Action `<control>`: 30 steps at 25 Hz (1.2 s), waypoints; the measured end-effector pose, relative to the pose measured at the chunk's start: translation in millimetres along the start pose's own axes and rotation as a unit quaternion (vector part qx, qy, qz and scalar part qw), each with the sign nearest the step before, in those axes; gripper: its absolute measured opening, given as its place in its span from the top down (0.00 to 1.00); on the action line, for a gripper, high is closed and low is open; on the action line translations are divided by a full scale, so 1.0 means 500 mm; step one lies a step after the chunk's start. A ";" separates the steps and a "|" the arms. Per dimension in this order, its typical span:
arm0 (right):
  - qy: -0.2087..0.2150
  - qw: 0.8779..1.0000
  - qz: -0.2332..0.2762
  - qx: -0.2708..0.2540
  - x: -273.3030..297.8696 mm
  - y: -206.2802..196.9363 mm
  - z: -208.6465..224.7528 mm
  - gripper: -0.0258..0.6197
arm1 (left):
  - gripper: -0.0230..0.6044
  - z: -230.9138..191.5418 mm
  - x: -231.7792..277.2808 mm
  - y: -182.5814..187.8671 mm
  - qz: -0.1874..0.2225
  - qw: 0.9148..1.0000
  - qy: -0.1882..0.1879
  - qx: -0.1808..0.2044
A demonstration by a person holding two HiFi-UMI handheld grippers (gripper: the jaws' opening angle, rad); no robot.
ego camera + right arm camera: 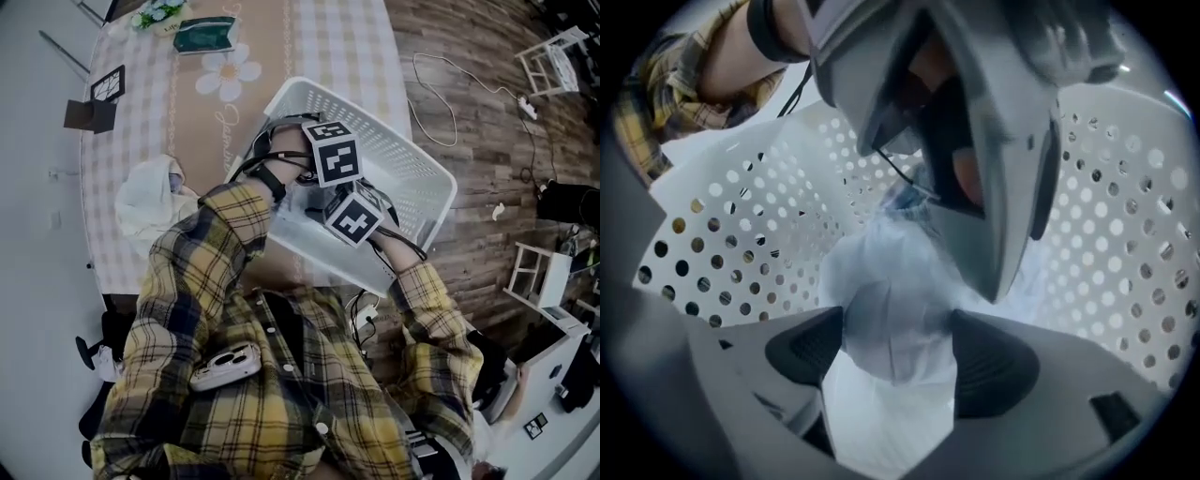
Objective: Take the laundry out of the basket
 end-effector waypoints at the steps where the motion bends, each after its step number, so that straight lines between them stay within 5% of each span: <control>1: 0.002 1.000 -0.006 -0.005 0.010 -0.001 -0.001 0.36 | 0.47 0.000 0.004 -0.001 -0.001 1.000 -0.002 -0.004; 5: -0.020 0.999 -0.024 -0.012 0.011 -0.007 0.006 0.44 | 0.70 -0.003 0.015 -0.006 -0.009 1.000 0.015 -0.002; 7: -0.032 0.999 -0.023 -0.020 0.007 -0.007 0.009 0.60 | 0.89 -0.004 0.019 -0.009 -0.013 1.000 0.020 0.003; 8: -0.036 0.999 -0.020 -0.026 0.006 -0.006 0.010 0.69 | 0.91 -0.003 0.020 -0.010 -0.014 1.000 0.016 0.003; 9: -0.037 0.999 -0.016 -0.032 0.006 -0.004 0.010 0.81 | 0.91 -0.003 0.022 -0.010 -0.015 1.000 0.010 0.003; 11: -0.037 0.999 -0.011 -0.037 0.005 -0.001 0.012 0.85 | 0.91 -0.002 0.021 -0.010 -0.014 1.000 -0.003 -0.001; 30: -0.105 0.993 0.047 0.007 -0.127 0.031 0.032 0.88 | 0.91 0.010 -0.084 0.022 0.058 0.998 0.017 -0.004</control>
Point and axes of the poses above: the fingertips, and each gripper's own axes: x forward along the fingers, z to its right, y out of its top, the point moved 9 cm from there along -x, backward along the fingers, and after that the axes turned 3 degrees about -y, right-handed, at the moved point
